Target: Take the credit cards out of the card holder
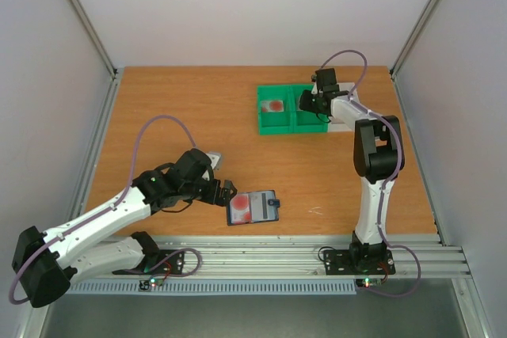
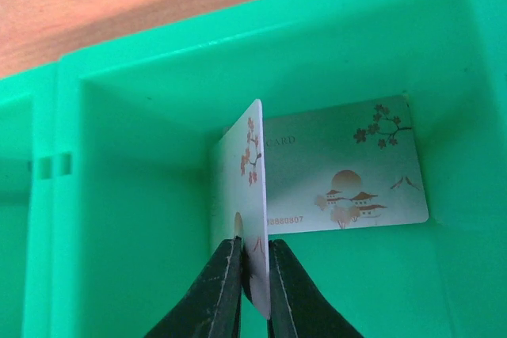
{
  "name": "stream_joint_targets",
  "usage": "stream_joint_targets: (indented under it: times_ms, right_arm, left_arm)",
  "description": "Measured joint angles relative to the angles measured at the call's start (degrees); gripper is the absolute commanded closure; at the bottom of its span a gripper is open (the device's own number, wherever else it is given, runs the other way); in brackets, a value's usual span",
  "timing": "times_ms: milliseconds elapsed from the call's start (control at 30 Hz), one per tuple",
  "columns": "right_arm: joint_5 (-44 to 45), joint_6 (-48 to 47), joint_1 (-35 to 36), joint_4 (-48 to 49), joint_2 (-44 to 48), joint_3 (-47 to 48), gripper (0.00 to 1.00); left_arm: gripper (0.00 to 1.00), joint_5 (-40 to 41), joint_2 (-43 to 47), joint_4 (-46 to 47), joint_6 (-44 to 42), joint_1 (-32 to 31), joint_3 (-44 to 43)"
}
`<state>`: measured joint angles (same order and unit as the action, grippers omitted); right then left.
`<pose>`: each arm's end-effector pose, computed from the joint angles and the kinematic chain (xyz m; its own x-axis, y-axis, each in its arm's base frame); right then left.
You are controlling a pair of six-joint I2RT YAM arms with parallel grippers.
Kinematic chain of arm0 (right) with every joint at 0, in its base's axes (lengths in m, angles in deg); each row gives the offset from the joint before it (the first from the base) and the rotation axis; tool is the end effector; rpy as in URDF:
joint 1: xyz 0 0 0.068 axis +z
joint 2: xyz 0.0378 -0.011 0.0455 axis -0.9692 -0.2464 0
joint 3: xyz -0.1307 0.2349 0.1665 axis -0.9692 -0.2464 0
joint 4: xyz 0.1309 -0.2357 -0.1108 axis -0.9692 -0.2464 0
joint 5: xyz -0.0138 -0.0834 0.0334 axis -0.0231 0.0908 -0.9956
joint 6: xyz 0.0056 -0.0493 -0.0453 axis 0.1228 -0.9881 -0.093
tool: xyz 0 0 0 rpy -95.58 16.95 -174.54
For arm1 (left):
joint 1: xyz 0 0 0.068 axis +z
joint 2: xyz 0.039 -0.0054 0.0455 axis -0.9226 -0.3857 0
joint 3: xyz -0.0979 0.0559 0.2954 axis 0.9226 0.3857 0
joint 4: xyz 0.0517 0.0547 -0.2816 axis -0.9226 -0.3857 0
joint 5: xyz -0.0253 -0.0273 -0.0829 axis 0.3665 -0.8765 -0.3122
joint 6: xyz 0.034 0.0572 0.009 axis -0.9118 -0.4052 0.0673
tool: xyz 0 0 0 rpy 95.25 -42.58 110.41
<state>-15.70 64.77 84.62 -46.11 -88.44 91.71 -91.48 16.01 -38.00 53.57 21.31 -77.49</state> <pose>0.5230 0.0898 0.1874 -0.6975 -0.2402 -0.6752 -0.3451 0.9383 0.0226 0.1441 -0.1567 0.2583 -0.8508 0.1841 -0.4922 0.3924 0.8455 -0.3621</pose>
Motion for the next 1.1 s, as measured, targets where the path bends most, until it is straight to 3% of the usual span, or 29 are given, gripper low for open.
stream_joint_targets:
  times_ms: [1100]
  right_arm:
    - [3.2, 0.0, -0.3, -10.1, -0.8, 7.0, 0.68]
  left_arm:
    - [0.01, 0.1, 0.0, 0.0, 1.3, 0.0, 0.0]
